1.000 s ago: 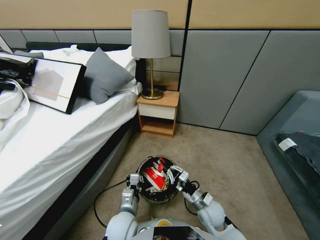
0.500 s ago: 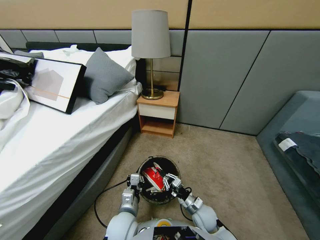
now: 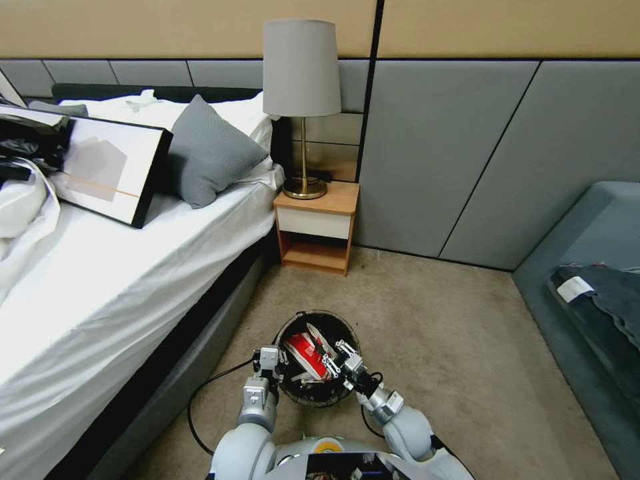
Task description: Pick up the trash bin, then pick up the garbage from the floor and place it into the trash bin.
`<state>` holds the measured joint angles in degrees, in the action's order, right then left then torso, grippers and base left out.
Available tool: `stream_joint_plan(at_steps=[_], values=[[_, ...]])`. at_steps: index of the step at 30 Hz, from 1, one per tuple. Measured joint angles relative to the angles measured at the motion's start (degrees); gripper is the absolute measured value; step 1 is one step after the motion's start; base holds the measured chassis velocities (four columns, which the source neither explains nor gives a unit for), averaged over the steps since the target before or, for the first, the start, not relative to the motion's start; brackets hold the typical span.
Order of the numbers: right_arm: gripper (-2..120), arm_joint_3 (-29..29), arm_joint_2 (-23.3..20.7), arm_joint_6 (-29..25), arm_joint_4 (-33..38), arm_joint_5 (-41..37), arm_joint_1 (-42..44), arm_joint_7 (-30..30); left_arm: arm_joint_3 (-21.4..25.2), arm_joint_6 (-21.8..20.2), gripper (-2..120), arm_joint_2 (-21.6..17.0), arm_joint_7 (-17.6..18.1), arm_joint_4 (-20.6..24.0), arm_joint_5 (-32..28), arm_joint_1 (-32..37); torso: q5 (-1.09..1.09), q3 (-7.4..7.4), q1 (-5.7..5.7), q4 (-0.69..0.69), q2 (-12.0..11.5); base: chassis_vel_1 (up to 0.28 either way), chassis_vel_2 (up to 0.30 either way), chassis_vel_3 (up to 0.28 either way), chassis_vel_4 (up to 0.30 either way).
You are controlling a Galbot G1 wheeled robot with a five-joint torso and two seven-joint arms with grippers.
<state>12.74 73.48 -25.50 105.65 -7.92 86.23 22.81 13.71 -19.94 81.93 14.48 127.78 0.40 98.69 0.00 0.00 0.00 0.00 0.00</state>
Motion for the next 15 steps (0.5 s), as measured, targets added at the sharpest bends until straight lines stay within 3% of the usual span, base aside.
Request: stream_joint_plan(at_steps=[2, 4, 9, 15], values=[[70, 0.0, 0.0, 0.1, 0.1, -0.1, 0.0, -0.1, 0.0, 0.0, 2, 0.0, 0.0, 0.0, 0.0, 0.0, 0.0, 0.0, 0.0, 0.0, 0.0, 0.0, 0.0, 0.0, 0.0], [84, 0.0, 0.0, 0.2, 0.5, -0.1, 0.2, -0.2, 0.0, 0.0, 2, 0.0, 0.0, 0.0, 0.0, 0.0, 0.0, 0.0, 0.0, 0.0, 0.0, 0.0, 0.0, 0.0, 0.0], [99, 0.2, 0.2, 0.2, 1.3, -0.1, 0.2, -0.3, 0.0, 0.0, 2, 0.0, 0.0, -0.1, 0.0, -0.1, 0.0, 0.0, 0.0, 0.0, 0.0, 0.0, 0.0, 0.0, 0.0], [100, 1.2, 0.5, 0.2, 4.3, -0.1, 0.1, -3.2, 0.1, 0.0, 2, -0.1, 0.0, -0.1, 0.0, 0.0, 0.0, 0.0, 0.0, 0.0, 0.0, 0.0, 0.0, 0.0, 0.0]])
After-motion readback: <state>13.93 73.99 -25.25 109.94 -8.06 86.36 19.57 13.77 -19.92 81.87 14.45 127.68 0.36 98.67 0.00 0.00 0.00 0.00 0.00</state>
